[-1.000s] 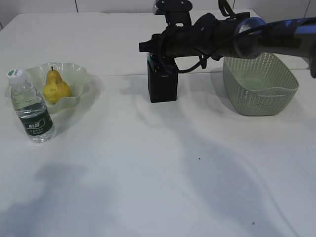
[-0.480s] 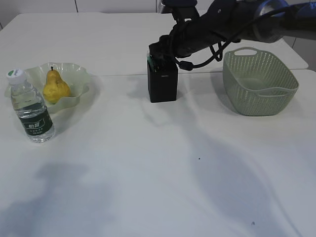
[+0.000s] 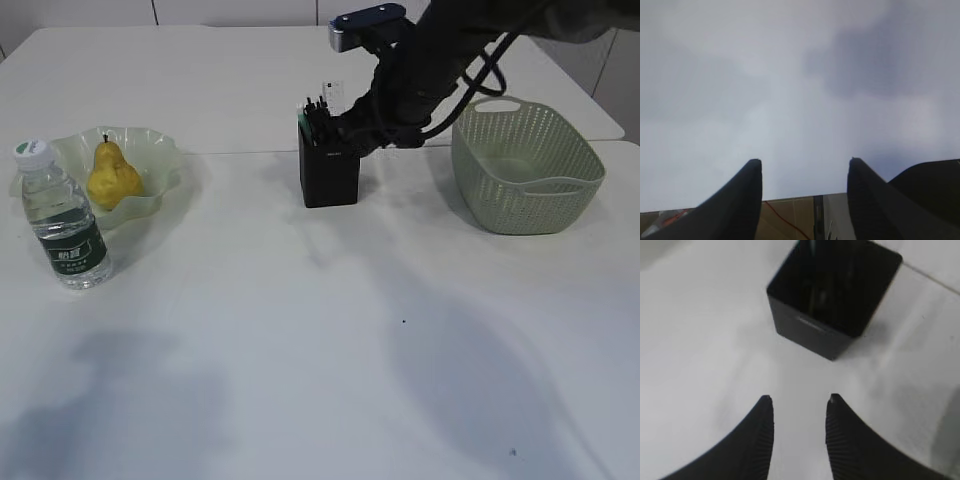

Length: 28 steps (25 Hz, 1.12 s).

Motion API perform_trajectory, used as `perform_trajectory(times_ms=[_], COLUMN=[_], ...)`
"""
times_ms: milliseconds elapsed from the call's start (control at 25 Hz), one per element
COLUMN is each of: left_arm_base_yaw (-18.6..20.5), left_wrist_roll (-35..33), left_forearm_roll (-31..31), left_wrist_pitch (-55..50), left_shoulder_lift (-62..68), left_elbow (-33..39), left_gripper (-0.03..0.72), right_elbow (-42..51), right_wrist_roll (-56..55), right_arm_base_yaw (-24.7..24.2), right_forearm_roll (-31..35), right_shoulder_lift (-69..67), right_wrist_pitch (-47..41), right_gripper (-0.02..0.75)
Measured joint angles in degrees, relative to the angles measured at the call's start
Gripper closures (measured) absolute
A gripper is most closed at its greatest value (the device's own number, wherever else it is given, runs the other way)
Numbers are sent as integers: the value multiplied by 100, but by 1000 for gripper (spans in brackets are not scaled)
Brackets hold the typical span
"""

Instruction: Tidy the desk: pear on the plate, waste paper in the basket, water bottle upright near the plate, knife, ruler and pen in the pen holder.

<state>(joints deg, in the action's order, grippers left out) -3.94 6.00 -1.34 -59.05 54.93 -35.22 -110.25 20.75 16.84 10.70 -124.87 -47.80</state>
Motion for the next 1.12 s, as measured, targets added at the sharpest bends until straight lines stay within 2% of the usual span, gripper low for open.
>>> perform_trajectory(times_ms=[120,200,320,480,680,840,1000,1120], left_arm_base_yaw=[0,0,0,0,0,0,0,0], left_wrist_roll=[0,0,0,0,0,0,0,0], left_forearm_roll=[0,0,0,-12,-80,-228,-304,-309], left_wrist_pitch=[23,79,250,340,509,602,707,757], left_shoulder_lift=[0,0,0,0,0,0,0,0], left_elbow=[0,0,0,0,0,0,0,0], left_gripper=[305,304,304,304,305,304,304,305], right_elbow=[0,0,-9,-9,-9,278,1421,2609], right_wrist_roll=[-651,-864,-947,-957,-765,-730,-711,-711], right_arm_base_yaw=[0,0,0,0,0,0,-33,-85], right_forearm_roll=[-716,-955,-1033,-845,-403,-334,-348,-456], right_shoulder_lift=[186,326,488,722,1051,1267,1737,2297], right_wrist_pitch=[-563,-841,-1160,-1112,-685,-261,743,1960], right_gripper=[444,444,444,444,444,444,444,444])
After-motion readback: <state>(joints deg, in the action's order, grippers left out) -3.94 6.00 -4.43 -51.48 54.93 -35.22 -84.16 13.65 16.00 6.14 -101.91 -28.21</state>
